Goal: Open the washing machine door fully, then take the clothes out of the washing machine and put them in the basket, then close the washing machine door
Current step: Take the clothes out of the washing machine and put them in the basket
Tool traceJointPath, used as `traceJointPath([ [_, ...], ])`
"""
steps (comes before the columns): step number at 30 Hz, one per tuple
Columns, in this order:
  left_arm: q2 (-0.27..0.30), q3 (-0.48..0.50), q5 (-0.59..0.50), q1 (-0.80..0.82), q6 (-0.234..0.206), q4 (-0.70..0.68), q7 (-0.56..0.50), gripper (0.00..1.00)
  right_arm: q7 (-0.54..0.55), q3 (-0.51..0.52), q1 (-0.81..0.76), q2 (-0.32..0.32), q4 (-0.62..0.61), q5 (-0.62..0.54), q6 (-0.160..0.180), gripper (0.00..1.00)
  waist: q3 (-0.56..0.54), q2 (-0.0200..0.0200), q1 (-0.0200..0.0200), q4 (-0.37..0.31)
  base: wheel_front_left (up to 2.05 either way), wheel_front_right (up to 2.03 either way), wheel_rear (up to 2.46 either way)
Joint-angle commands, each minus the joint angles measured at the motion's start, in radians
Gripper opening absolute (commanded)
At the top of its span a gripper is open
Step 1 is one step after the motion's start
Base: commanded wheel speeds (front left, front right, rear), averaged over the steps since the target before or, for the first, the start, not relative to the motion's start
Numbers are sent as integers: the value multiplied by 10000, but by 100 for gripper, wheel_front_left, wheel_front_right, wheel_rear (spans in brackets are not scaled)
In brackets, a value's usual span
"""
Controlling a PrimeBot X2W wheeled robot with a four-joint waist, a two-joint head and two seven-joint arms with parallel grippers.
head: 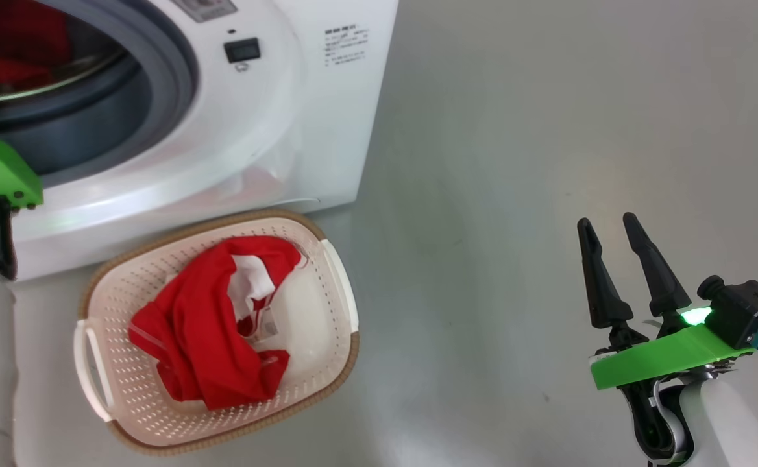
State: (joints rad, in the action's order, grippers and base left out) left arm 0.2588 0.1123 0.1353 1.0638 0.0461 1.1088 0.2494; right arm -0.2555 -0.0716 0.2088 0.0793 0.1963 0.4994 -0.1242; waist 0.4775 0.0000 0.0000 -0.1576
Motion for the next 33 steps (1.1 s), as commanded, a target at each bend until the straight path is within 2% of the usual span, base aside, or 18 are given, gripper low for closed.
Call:
traceJointPath([
  [1, 357, 275, 74, -678, 99, -1158, 119, 0, -63, -136, -186, 100, -175, -79, -65, 100, -303, 0, 0, 174, 0, 0, 0],
  [7, -263, 871, 172, -2447, 220, -3859, 122, 0, -63, -107, -446, 164, -141, -79, -65, 100, -809, 0, 0, 386, 0, 0, 0],
  [14, -1009, 1402, 82, -4000, 535, -6000, 123, 0, -63, -132, -770, 217, -54, -62, -65, 100, -1333, 0, 0, 584, 0, 0, 0],
  [20, -1584, 1391, -75, -5189, 743, -7805, 123, 0, -63, -119, -957, 234, -29, -38, -65, 100, -1593, 0, 0, 761, 0, 0, 0],
  [33, -2049, 1462, 101, -6557, 823, -11151, 123, 0, -63, -132, -1130, 239, -27, 6, -65, 100, -1853, 0, 0, 1000, 0, 0, 0],
])
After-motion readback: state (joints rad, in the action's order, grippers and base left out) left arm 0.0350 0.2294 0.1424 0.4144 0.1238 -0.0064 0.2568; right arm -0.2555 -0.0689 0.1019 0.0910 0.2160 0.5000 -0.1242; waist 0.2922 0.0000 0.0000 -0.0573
